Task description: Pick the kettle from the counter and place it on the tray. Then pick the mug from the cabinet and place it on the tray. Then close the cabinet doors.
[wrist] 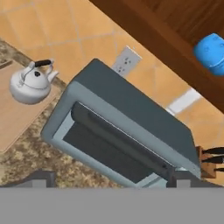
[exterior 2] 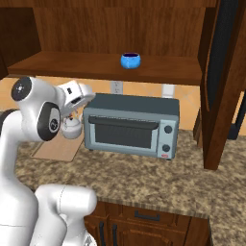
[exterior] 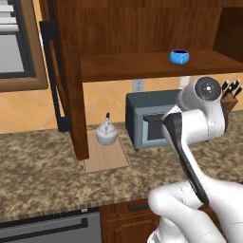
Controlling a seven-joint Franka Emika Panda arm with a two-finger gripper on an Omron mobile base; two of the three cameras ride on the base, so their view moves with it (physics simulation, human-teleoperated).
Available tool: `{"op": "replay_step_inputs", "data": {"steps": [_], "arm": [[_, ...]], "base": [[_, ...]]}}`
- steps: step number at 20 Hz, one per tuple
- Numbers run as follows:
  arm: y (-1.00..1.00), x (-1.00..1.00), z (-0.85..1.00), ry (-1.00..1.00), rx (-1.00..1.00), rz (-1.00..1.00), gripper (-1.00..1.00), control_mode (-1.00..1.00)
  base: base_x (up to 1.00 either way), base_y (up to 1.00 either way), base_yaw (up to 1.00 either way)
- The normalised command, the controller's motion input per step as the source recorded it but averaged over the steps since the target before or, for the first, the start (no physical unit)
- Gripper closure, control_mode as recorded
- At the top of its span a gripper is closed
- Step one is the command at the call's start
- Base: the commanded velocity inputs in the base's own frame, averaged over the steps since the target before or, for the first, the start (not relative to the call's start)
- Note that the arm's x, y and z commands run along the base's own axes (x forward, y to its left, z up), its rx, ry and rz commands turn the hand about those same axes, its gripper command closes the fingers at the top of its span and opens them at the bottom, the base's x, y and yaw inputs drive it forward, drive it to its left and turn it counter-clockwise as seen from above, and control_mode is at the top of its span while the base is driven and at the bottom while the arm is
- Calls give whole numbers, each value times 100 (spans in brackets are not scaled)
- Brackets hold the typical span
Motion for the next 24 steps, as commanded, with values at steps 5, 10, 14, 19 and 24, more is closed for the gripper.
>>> {"op": "replay_step_inputs", "data": {"steps": [5,10,14,19,24], "arm": [[-39,-13,43,-7,45,-34,-100,-100],[-40,-12,42,-6,36,-34,-100,-100],[-21,-4,45,-1,43,-19,-100,-100],[-6,0,35,-20,31,-1,-100,-100],[-2,2,26,-35,3,0,-100,-100]], "base": [[0,0,0],[0,0,0],[0,0,0],[0,0,0],[0,0,0]]}}
